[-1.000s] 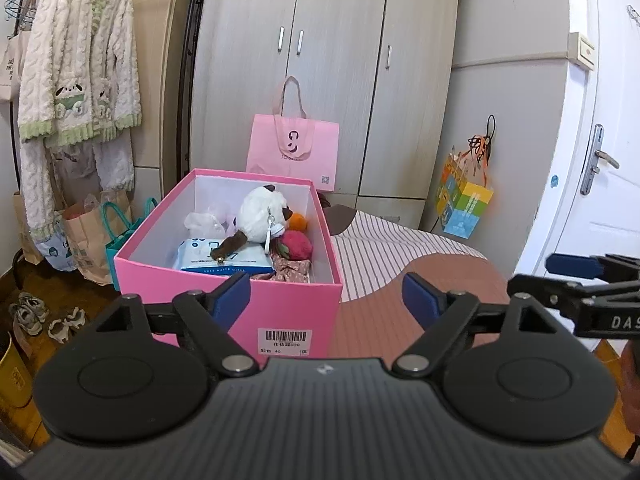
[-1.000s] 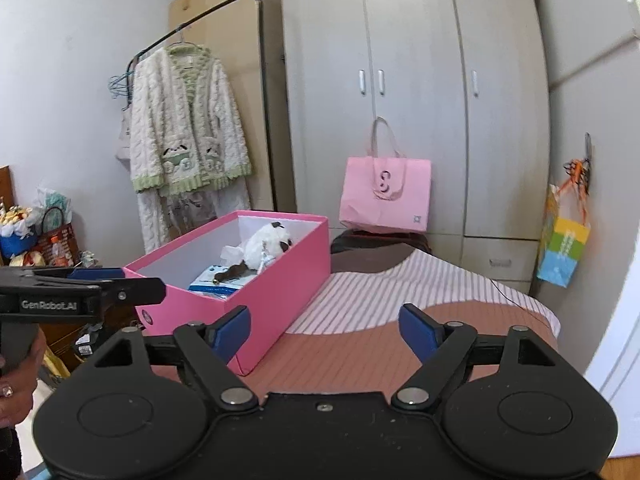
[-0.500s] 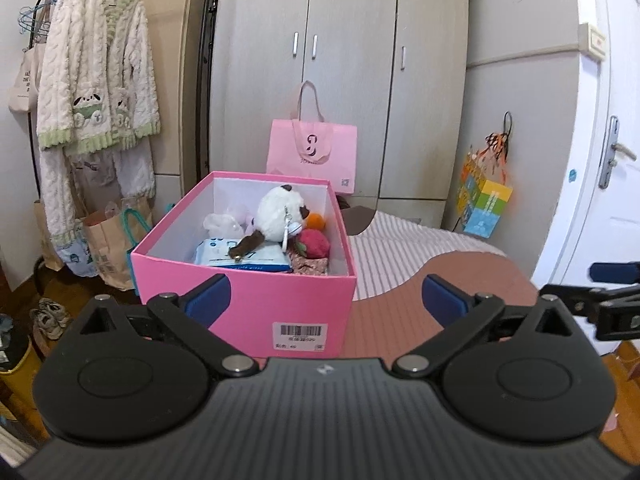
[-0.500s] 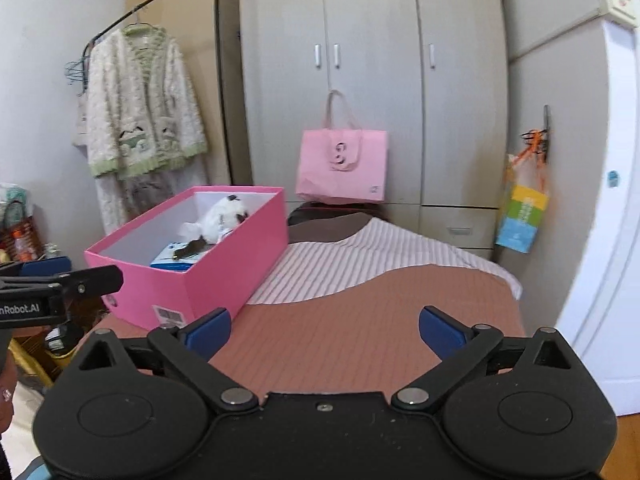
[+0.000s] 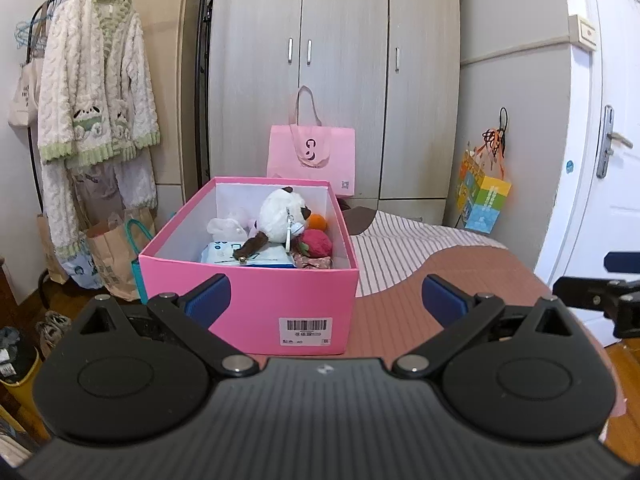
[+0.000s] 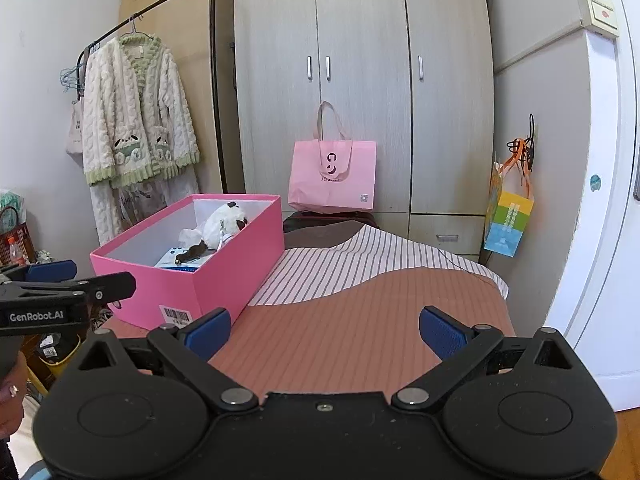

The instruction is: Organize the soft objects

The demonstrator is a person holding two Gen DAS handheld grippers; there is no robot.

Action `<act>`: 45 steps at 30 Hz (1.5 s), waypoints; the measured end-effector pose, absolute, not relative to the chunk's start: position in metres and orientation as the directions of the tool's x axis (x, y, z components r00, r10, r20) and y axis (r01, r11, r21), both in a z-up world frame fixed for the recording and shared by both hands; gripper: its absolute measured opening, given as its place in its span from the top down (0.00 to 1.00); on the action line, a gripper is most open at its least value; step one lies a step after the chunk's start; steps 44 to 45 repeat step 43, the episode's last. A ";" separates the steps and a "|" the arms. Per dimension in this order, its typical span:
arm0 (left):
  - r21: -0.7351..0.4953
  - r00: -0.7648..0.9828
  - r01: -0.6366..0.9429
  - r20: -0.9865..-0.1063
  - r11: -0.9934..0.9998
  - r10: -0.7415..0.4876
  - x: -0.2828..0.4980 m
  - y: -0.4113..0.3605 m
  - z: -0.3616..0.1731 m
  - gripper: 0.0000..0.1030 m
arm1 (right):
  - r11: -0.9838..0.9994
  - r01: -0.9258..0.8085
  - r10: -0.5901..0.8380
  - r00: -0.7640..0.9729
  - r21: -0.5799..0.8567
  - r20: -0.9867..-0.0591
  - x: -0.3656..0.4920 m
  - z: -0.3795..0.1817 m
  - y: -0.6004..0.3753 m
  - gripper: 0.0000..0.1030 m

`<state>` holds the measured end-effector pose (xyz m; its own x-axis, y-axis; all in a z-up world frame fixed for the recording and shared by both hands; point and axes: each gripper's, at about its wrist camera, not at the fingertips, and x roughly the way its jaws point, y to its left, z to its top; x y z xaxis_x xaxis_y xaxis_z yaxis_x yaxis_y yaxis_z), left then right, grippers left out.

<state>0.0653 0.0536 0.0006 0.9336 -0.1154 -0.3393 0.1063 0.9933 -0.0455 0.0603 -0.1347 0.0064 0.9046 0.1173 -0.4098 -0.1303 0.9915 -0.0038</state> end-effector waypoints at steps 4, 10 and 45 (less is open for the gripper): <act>-0.037 0.934 0.101 -0.342 0.994 -0.107 0.065 0.052 -0.004 0.00 | 0.994 -0.109 0.088 0.910 -0.028 -0.405 0.058 0.005 -0.131 0.01; -0.008 0.941 0.082 -0.329 0.997 -0.080 0.064 0.050 -0.009 0.00 | 0.995 -0.077 0.047 0.915 -0.058 -0.402 0.056 0.001 -0.130 0.01; 0.041 0.952 0.058 -0.303 0.997 -0.043 0.061 0.048 -0.008 0.00 | 0.995 -0.033 -0.007 0.920 -0.094 -0.391 0.055 -0.005 -0.132 0.01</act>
